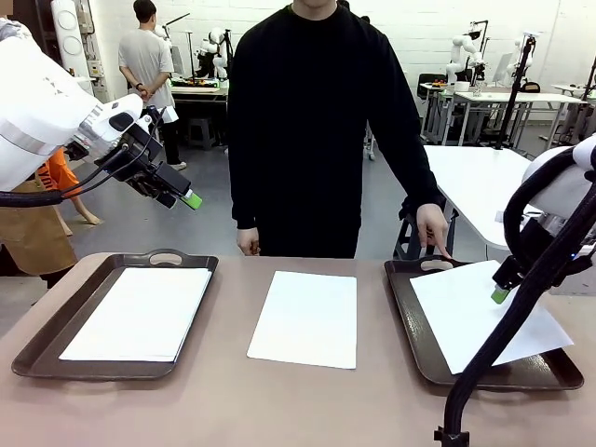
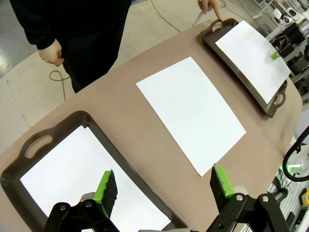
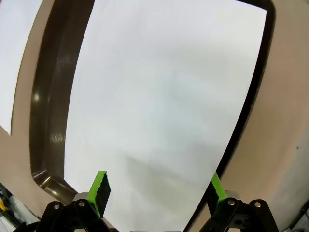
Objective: Sort the A4 documents.
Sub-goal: Place the A4 Paper in the designated Handle tray.
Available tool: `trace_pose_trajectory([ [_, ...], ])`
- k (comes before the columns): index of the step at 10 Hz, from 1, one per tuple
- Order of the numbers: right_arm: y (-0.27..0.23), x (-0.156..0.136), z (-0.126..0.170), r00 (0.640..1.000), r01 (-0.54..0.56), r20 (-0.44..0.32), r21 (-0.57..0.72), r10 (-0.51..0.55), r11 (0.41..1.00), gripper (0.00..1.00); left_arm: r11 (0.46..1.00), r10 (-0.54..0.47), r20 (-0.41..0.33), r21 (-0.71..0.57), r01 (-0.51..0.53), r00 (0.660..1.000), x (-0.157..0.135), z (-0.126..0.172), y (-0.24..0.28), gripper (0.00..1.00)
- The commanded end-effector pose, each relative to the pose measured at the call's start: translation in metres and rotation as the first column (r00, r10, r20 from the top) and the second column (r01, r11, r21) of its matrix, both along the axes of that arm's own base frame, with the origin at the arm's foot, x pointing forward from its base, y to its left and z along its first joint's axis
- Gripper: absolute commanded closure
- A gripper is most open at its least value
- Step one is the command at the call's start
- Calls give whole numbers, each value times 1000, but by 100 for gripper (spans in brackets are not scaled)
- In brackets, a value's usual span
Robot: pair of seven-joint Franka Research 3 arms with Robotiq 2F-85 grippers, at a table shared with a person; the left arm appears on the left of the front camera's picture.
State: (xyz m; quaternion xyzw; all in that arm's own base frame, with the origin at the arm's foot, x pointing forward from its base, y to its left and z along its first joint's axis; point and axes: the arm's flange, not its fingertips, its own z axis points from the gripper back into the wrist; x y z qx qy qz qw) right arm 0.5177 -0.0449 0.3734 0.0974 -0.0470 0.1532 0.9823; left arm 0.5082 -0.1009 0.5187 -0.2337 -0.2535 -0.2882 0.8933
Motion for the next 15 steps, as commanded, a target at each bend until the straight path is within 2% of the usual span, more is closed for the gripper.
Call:
trace_pose_trajectory([
  [1, 5, -6, 0, 1000, 21, 6, -29, -21, 999, 0, 1000, 6, 7, 0, -6, 1000, 0, 1, 1, 0],
  [6, 1, -7, 8, 998, 50, 33, -53, -48, 997, 0, 1000, 6, 7, 0, -6, 1000, 0, 1, 1, 0],
  [12, 11, 0, -2, 999, 32, 5, 3, -32, 999, 0, 1000, 6, 7, 0, -6, 1000, 0, 1, 1, 0],
  [15, 0, -2, 5, 1000, 28, 10, -14, -28, 1000, 0, 1000, 6, 7, 0, -6, 1000, 0, 1, 1, 0],
])
